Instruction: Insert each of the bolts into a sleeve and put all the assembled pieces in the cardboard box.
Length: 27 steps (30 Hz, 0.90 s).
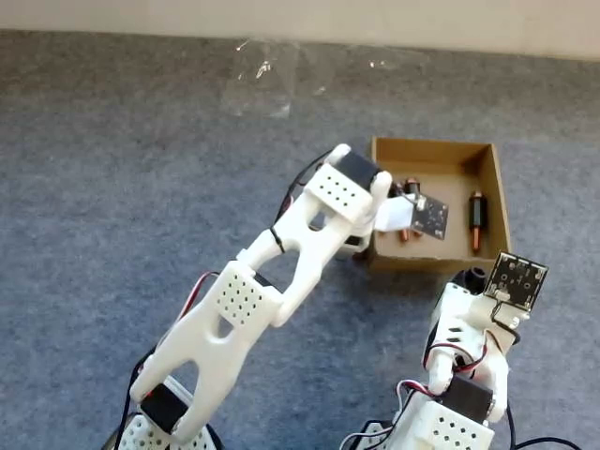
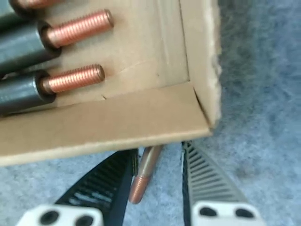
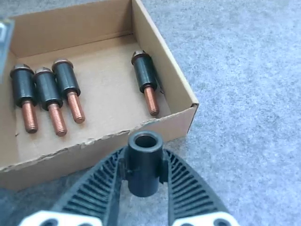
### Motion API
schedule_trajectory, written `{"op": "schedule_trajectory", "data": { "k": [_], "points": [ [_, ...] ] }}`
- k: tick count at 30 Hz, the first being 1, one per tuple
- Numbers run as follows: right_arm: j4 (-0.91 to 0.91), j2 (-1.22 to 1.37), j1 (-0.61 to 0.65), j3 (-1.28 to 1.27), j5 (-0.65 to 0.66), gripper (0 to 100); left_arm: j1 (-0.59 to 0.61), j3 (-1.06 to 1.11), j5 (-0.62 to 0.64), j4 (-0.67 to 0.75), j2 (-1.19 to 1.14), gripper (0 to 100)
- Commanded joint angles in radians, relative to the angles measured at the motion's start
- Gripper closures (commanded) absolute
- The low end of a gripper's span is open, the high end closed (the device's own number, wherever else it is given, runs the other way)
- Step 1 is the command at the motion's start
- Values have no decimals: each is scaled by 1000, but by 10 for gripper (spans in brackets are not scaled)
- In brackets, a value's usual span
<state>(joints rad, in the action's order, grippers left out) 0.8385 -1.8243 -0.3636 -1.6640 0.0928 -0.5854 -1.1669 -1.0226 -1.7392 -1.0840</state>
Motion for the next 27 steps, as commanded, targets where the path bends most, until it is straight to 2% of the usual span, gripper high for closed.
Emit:
{"op": "schedule_trajectory", "data": {
  "k": [1,21,27],
  "points": [
    [-41,-10,-5,-15,-5,995,-24,-38,-11,-14,13,854],
    [-42,-10,-4,-16,-2,995,-96,-45,-8,17,-65,854],
    [-42,-10,-4,-16,-2,995,-96,-45,-5,72,-68,877]
  ]
}}
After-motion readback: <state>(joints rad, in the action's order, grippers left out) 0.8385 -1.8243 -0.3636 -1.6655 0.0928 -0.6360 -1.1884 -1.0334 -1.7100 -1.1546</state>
